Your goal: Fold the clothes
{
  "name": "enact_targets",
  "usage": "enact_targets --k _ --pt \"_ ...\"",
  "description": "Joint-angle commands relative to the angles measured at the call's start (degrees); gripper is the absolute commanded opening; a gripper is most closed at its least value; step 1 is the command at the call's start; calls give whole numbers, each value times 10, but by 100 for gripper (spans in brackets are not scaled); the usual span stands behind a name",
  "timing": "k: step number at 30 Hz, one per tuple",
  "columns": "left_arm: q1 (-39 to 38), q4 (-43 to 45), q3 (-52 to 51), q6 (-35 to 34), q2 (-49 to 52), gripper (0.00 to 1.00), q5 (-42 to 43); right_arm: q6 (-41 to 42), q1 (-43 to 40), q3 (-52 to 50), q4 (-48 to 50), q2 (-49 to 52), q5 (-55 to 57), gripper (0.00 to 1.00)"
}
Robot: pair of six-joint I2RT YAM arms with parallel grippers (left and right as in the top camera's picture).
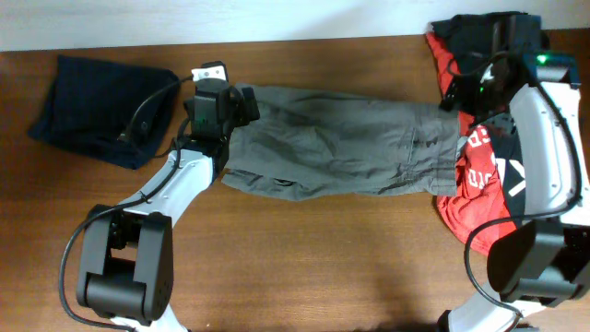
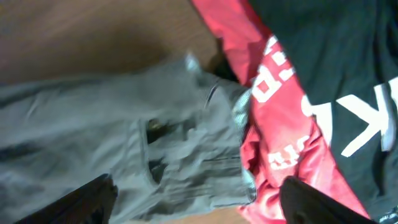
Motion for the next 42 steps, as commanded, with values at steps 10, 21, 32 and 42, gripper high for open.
enact_targets --k 10,21,32,42 --pt "2 -22 13 31 4 99 78 -16 54 -55 62 62 -11 4" --pt "3 -68 13 44 4 99 77 10 2 -55 90 140 -35 4" --pt "28 -90 25 68 -19 99 78 8 50 -56 117 202 -36 4" --pt "76 -172 37 80 -120 99 78 -10 101 -56 178 240 -38 4"
